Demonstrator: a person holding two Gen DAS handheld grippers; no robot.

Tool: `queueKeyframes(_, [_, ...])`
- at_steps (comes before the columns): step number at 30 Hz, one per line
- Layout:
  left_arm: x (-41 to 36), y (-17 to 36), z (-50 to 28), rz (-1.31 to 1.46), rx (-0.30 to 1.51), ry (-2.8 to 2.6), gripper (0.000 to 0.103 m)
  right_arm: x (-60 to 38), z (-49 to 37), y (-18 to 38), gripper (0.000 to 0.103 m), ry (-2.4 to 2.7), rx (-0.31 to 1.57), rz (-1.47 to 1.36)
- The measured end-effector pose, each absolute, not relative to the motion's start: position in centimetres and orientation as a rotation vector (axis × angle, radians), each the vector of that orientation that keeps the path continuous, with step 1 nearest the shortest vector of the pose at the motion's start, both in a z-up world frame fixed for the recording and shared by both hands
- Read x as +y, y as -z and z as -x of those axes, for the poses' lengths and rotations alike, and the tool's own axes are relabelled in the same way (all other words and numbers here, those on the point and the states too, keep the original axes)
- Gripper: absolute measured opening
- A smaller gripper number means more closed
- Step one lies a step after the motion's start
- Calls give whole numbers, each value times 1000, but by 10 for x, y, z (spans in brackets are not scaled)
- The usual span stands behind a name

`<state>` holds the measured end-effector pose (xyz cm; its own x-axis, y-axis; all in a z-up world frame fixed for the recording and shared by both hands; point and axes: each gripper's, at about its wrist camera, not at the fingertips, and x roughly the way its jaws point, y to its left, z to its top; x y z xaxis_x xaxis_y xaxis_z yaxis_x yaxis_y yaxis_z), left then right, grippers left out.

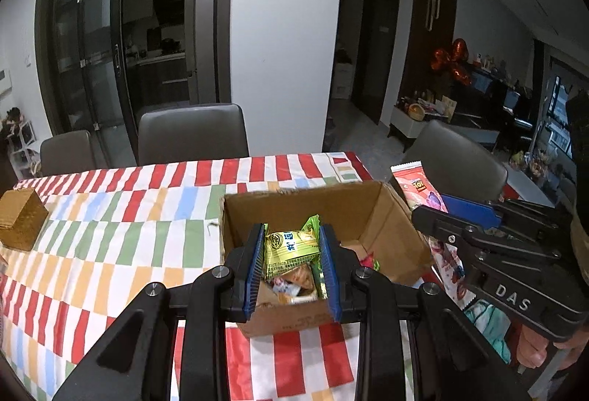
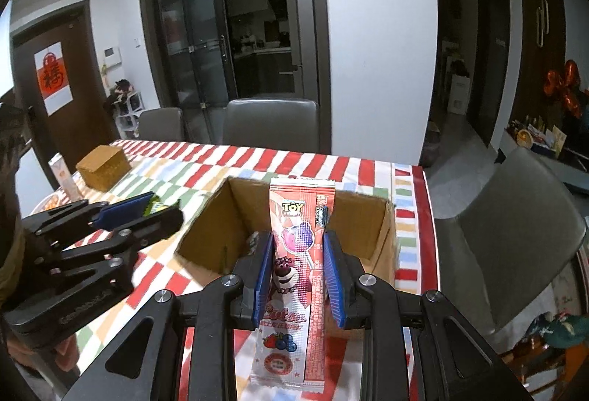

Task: Organize snacks

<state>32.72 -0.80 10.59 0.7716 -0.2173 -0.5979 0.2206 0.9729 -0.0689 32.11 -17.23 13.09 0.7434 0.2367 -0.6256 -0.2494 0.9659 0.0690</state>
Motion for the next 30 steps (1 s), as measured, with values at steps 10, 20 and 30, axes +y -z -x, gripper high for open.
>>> queueKeyframes(10, [-14, -91, -374, -37, 715, 204, 31, -168, -364, -123, 28, -217, 719, 75])
queueKeyframes(20, [-17, -77, -382, -75, 750, 151, 48, -172, -381, -107, 48, -203, 778, 53])
queueKeyframes(30, [-10, -87, -334, -112, 673, 97, 65, -178, -333, -107, 60, -175, 721, 85])
